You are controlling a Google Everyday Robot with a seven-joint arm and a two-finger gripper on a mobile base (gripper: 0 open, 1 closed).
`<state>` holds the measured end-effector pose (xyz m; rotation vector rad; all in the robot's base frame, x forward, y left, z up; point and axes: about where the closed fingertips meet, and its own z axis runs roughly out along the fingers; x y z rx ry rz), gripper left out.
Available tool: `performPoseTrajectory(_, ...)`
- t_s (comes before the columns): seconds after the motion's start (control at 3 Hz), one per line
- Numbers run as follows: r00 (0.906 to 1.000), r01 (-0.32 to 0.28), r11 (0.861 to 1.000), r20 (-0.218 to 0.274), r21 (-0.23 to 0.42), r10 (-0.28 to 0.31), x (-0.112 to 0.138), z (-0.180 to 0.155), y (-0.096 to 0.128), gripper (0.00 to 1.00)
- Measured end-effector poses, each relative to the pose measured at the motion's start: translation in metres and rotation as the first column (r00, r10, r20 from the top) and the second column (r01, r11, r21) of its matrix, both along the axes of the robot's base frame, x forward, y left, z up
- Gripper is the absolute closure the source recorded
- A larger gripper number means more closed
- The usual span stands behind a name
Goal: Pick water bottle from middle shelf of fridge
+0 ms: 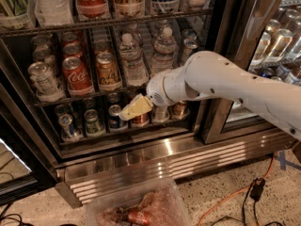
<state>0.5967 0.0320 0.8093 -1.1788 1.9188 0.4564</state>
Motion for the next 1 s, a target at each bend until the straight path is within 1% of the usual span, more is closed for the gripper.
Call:
performPoseTrajectory(0.33,0.9955,0.088,0.995,0.031,0.035,-0.089,0.010,-0.003,-0.002,0.00)
performPoseTrajectory(0.67,0.9822,0.164,0.984,0.083,0.064,-0.169,0.015,0.001,-0.005,0.00)
performPoseTrajectory(1.0,0.9757,0.175,0.980,0.117,0.093,-0.185,0.025,0.003,0.002,0.00)
